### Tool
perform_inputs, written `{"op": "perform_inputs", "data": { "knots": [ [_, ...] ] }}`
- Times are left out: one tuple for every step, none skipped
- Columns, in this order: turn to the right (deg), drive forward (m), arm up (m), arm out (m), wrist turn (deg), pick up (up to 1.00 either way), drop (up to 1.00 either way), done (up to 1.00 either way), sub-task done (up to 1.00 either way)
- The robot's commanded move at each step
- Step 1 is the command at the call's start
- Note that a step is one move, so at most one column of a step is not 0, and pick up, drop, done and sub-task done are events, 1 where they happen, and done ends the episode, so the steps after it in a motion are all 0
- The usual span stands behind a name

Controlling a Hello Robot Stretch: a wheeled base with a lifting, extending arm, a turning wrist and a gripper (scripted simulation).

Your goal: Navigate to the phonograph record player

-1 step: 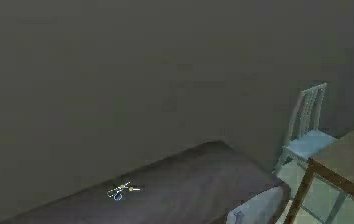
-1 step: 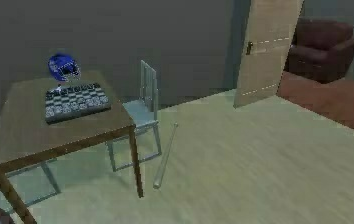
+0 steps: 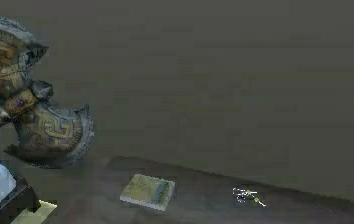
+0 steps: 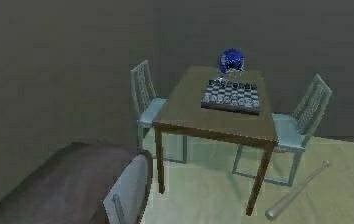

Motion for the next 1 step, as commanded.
{"op": "perform_inputs", "data": {
  "knots": [
    [-45.0,0.00,0.00,0.00,0.0,0.00,0.00,0.00,0.00]
  ]
}}
